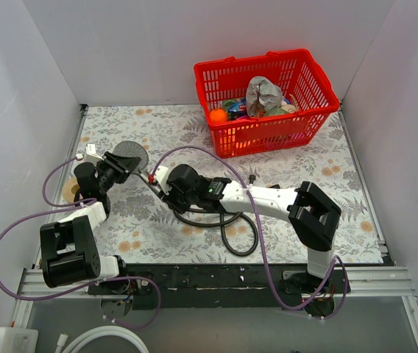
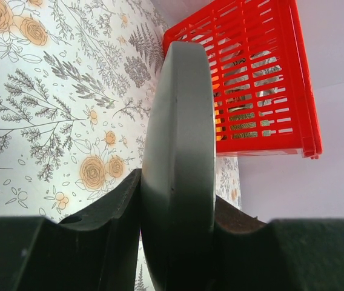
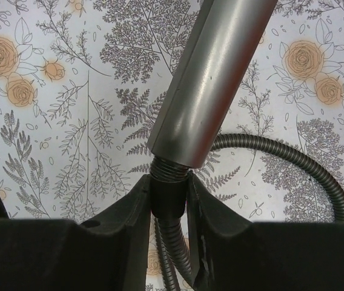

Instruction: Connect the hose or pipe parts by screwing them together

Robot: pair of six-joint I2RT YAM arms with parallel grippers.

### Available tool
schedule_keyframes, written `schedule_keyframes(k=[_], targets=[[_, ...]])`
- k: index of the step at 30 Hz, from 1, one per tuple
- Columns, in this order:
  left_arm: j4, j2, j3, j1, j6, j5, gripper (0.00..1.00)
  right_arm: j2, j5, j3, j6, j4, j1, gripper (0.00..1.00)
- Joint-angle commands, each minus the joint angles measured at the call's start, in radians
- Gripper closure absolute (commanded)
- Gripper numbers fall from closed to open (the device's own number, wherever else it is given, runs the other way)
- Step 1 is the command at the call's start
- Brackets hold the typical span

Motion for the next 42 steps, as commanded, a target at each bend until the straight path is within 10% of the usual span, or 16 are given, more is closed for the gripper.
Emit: schedule_keyframes(k=[1, 16, 28, 36, 42], targets=[[0.066, -0.036, -0.003, -0.009, -0.022, 0.042, 1.00, 0.023, -0.066, 0.069, 0.066, 0.084, -0.024, 0.87], [0.241, -0.030, -0.055, -0.018, -0.096, 0.185, 1.00, -0.029, -0.359, -0.072, 0.496, 0.485, -0.194, 0.99], [0.319, -0.015, -0.067, -0.019, -0.132, 0.238, 1.00, 0.048, -0.659, -0.334, 1.137, 1.453, -0.363, 0.99], [0.321, -0.004, -0.070, -0.019, -0.117, 0.232, 1.00, 0.149, -0.616, -0.347, 1.381, 1.711, -0.392, 0.99], [0.290, 0.033, -0.064, -0.019, -0.059, 0.174, 1.00, 0.070, -0.657, -0.394, 1.225, 1.408, -0.407, 0.48]])
